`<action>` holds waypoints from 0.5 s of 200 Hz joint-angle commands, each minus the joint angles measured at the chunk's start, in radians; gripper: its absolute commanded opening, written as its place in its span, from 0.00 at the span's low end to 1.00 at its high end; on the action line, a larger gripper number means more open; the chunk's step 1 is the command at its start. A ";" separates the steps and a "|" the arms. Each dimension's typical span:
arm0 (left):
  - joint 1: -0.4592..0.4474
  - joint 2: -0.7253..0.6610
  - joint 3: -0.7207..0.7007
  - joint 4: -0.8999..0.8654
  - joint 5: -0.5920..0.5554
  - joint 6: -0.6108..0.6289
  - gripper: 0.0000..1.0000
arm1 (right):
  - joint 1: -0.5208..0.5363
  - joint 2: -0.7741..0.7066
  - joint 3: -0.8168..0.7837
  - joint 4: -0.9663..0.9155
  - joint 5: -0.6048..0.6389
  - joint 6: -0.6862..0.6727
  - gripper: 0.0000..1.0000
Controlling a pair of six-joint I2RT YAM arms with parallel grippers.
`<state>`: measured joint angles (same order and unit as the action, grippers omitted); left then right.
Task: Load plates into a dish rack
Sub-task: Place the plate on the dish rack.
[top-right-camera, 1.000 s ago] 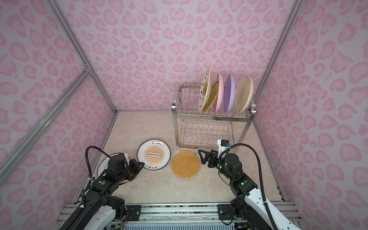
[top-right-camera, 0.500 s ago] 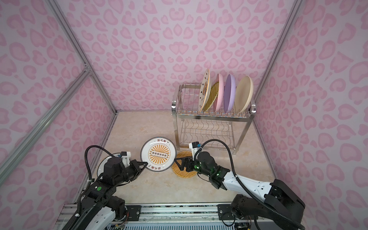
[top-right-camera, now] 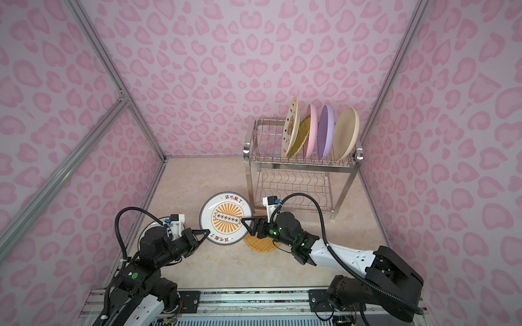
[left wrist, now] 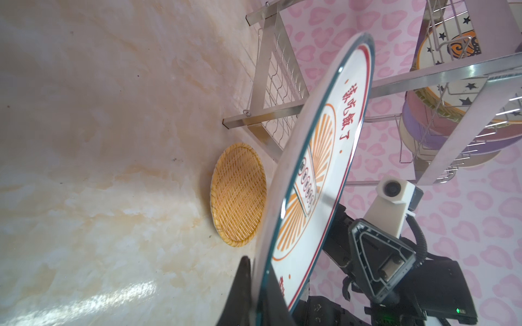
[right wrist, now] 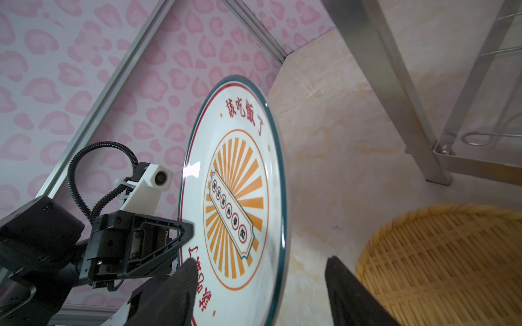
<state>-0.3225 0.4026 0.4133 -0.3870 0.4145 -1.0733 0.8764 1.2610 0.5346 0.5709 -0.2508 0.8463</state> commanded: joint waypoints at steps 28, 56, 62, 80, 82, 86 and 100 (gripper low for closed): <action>0.000 0.004 0.003 0.099 0.031 -0.008 0.04 | 0.004 0.004 -0.006 0.059 0.004 0.023 0.54; 0.000 -0.006 -0.010 0.126 0.036 -0.029 0.04 | 0.003 0.009 -0.011 0.073 0.010 0.036 0.49; 0.000 -0.007 -0.013 0.133 0.039 -0.034 0.04 | 0.002 0.010 -0.013 0.084 0.010 0.039 0.49; 0.000 -0.008 -0.017 0.146 0.041 -0.037 0.04 | 0.003 0.011 -0.023 0.109 0.018 0.056 0.43; 0.000 -0.008 -0.017 0.147 0.041 -0.038 0.04 | 0.004 0.012 -0.024 0.114 0.019 0.058 0.43; 0.000 -0.008 -0.019 0.149 0.041 -0.040 0.04 | 0.003 0.011 -0.027 0.122 0.021 0.063 0.42; 0.000 -0.008 -0.022 0.161 0.045 -0.043 0.04 | 0.005 0.015 -0.033 0.143 0.026 0.077 0.36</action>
<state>-0.3225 0.3962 0.3969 -0.3309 0.4381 -1.1046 0.8772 1.2694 0.5144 0.6426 -0.2386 0.8913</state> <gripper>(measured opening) 0.092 0.403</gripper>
